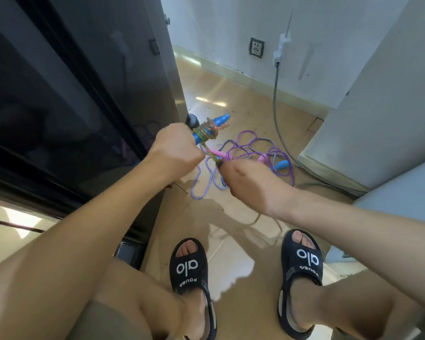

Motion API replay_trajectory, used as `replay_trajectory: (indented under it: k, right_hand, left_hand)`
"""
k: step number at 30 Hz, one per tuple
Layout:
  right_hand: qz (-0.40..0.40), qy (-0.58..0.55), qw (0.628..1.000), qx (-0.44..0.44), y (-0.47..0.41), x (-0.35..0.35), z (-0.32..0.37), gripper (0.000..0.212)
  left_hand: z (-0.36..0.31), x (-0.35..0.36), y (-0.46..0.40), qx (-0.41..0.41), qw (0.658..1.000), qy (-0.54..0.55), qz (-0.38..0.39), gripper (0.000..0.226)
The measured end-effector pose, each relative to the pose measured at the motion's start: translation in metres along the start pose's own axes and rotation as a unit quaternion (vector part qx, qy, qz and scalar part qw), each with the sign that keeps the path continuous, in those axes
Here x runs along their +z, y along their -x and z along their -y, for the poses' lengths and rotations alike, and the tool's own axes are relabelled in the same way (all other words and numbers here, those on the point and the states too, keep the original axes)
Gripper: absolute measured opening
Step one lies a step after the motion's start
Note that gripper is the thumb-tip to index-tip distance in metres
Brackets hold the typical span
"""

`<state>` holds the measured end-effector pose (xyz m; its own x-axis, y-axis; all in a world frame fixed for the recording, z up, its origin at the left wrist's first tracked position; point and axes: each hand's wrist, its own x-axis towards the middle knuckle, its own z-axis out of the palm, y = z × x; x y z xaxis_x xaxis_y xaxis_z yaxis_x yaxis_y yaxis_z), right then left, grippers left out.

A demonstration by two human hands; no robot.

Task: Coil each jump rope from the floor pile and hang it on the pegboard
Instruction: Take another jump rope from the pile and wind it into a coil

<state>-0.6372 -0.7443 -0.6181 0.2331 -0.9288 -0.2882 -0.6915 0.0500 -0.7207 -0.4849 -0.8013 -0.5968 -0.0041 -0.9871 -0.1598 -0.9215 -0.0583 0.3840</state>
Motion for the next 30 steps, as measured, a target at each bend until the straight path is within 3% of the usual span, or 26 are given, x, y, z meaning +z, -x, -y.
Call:
replay_trajectory:
  k: [2, 5, 8, 12, 16, 18, 25, 30]
  right_hand:
    - [-0.004, 0.054, 0.997, -0.053, 0.008, 0.001, 0.007, 0.044]
    - [-0.062, 0.164, 0.972, -0.153, 0.005, -0.010, 0.016, 0.047]
    - [-0.118, 0.185, 0.955, -0.200, -0.003, -0.032, 0.017, 0.048]
    - [-0.126, 0.148, 0.960, -0.202, -0.014, -0.050, 0.020, 0.050]
    - [-0.063, 0.060, 0.977, -0.196, -0.026, -0.060, 0.021, 0.056]
    - [-0.030, 0.016, 0.985, -0.171, -0.030, -0.066, 0.017, 0.057]
    - [-0.004, -0.113, 0.990, -0.082, -0.037, -0.061, 0.002, 0.053]
    - [0.016, -0.102, 0.995, 0.004, -0.030, -0.035, -0.006, 0.030]
  left_hand:
    - [0.003, 0.007, -0.002, -0.011, 0.997, -0.073, 0.022, 0.015]
    - [-0.005, 0.018, 0.004, -0.002, 0.994, -0.099, 0.037, 0.018]
    - [-0.006, 0.023, 0.008, 0.033, 0.993, -0.110, 0.039, 0.017]
    - [-0.003, 0.024, 0.020, 0.219, 0.952, -0.202, -0.065, 0.025]
    - [-0.011, 0.009, 0.038, 0.174, 0.981, -0.085, 0.022, 0.018]
    - [-0.015, 0.004, 0.048, 0.188, 0.981, -0.016, 0.036, 0.035]
    - [-0.023, -0.010, 0.061, 0.209, 0.965, 0.158, 0.005, 0.037]
    - [-0.018, -0.015, 0.049, 0.128, 0.959, 0.253, 0.005, 0.023]
